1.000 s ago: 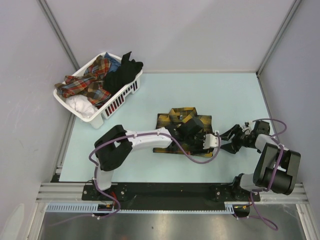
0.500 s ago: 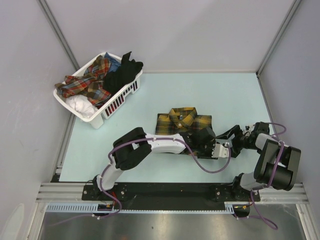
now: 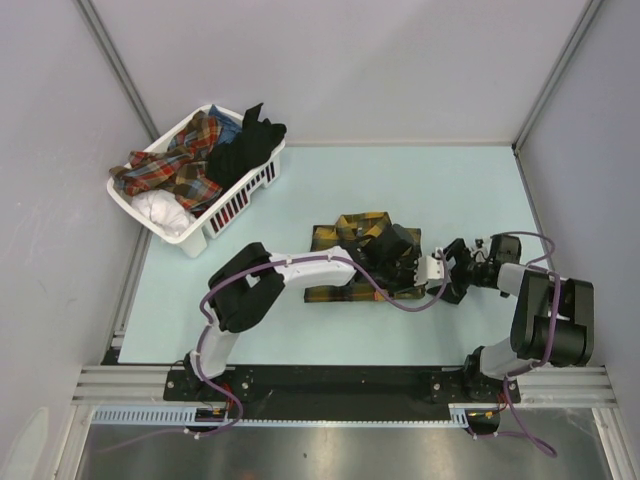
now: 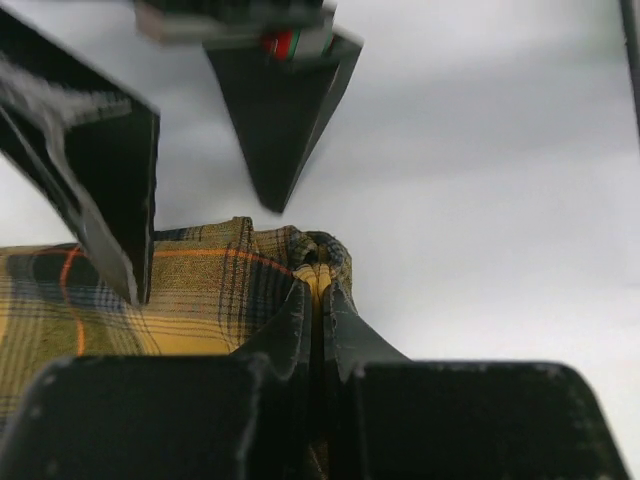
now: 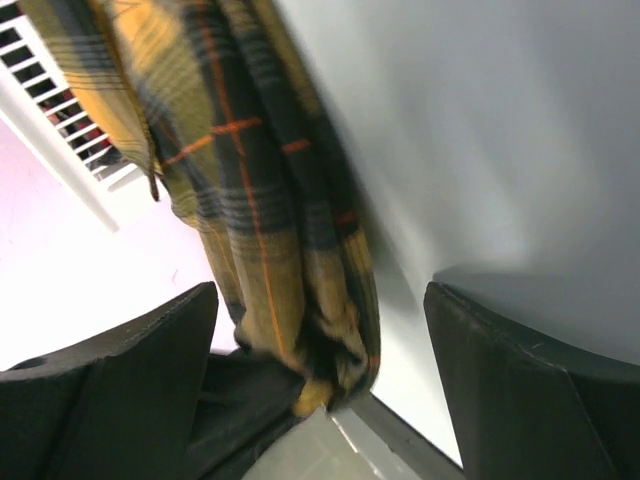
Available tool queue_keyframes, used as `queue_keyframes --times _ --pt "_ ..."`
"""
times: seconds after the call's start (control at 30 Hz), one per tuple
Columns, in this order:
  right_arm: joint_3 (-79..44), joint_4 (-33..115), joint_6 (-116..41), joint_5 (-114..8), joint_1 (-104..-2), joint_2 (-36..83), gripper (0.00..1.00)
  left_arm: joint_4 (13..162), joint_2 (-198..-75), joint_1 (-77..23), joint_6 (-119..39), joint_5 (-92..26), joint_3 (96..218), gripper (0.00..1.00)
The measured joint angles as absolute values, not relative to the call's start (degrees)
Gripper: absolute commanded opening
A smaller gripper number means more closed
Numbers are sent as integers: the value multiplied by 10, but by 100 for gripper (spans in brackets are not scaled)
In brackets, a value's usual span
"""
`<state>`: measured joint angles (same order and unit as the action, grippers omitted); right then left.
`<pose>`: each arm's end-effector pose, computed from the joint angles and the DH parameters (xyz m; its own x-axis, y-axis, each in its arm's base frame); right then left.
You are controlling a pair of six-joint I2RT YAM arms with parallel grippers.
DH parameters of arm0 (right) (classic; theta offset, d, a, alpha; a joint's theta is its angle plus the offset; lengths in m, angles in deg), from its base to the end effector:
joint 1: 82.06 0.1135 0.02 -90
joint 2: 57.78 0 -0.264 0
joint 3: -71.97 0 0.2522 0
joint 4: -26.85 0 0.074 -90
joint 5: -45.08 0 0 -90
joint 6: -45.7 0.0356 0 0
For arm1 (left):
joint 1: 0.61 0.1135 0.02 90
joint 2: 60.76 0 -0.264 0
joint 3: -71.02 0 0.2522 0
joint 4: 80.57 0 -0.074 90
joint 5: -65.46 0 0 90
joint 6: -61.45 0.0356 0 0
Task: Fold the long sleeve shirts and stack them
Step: Neatly place the folded shirt to the corner
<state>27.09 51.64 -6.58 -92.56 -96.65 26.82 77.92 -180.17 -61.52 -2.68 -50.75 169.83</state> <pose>0.2305 -0.0328 0.1267 -0.7754 0.6278 0.0677 0.4253 0.4400 0.7909 0.2120 -0.4134 0.1837 0.1183 0.5926 -0.7967 0.9910 -0.1208 0.0572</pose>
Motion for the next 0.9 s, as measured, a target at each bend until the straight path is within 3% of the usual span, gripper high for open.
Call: queue_keyframes --times 0.3,0.4,0.43,0.5,0.53,0.57,0.67,0.73,0.77,0.8,0.83,0.9 --pt "278 380 13 -915 -907 308 77 788 -1779 -605 -46 -524 1697 3" --pt "277 332 42 -911 -896 330 59 791 -1779 -603 -47 -529 1692 8" --pt "275 319 50 -908 -891 339 45 791 -1779 -602 -47 -530 1691 21" --pt "265 303 60 -896 -883 360 30 791 -1779 -602 -47 -530 1691 34" --pt "261 299 65 -888 -879 368 10 792 -1779 -602 -50 -531 1691 44" --pt "257 295 66 -880 -876 372 2 791 -1779 -601 -52 -531 1691 47" --pt "240 298 59 -860 -869 381 0 785 -1777 -594 -65 -534 1691 65" --pt "205 317 35 -853 -867 399 0 774 -1772 -581 -76 -537 1691 69" --pt "178 335 20 -848 -866 411 0 768 -1767 -572 -83 -541 1691 78" --pt "148 348 1 -843 -866 424 0 758 -1761 -561 -88 -545 1691 80" --pt "118 362 -18 -837 -866 437 0 748 -1753 -548 -91 -548 1691 99" --pt "59 387 -59 -824 -868 458 0 728 -1734 -521 -96 -553 1691 99"
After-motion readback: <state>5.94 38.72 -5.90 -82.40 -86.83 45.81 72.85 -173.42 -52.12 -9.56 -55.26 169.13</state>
